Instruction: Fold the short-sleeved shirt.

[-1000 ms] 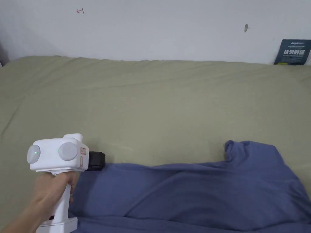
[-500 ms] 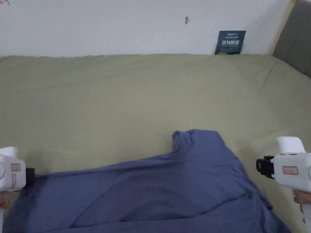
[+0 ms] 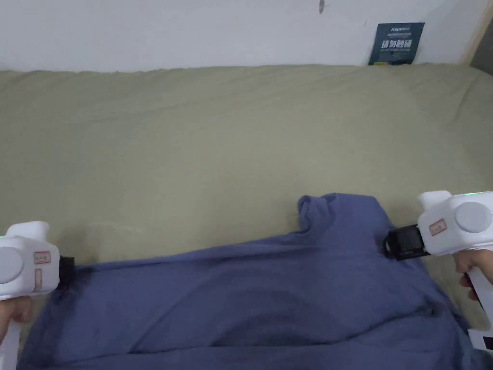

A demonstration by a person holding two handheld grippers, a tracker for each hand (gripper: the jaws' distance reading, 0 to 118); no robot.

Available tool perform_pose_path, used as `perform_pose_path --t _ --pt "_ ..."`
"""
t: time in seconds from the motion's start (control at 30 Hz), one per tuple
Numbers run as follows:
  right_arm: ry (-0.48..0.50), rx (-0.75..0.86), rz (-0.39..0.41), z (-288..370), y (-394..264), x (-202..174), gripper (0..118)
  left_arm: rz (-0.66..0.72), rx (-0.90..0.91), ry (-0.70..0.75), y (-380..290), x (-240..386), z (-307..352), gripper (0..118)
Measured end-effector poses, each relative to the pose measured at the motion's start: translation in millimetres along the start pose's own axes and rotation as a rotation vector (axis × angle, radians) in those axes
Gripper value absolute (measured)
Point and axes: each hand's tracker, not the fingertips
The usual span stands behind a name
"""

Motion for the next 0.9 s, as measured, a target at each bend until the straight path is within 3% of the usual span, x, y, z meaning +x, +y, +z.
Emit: perform_pose_path --t 0.03,0.07,0.1,0.13,0.17,0.33,0.53,0.9 --pt "0.020 0.016 -0.001 2.8 -2.7 -0.4 95 -0.006 0.002 0.002 0.0 0.4 0.3 0" --pt "0.018 0.033 -0.010 9.0 -3.6 -1.5 91 -0.011 0.002 0.003 0.2 0.5 0.5 0" --pt "0.035 0.044 -0.012 12.9 -5.0 -0.8 75 -0.013 0.002 0.004 0.5 0.5 0.7 0" --pt "0.047 0.067 -0.005 19.9 -5.6 -2.7 31 -0.015 0.002 0.004 0.5 0.7 1.2 0" --pt "0.064 0.090 0.008 24.5 -5.9 -5.9 2 -0.014 0.002 0.003 0.2 0.5 2.4 0" --pt "0.073 0.118 0.018 51.6 -9.4 -10.2 2 0.015 0.020 -0.027 -6.0 -10.1 20.4 0" --pt "0.152 0.184 -0.050 101.2 -31.3 11.8 2 0.036 0.075 -0.072 -29.0 -20.5 69.8 0" --pt "0.200 0.285 -0.053 179.3 -120.1 10.4 2 0.022 0.171 -0.109 -94.4 -43.6 162.7 0"
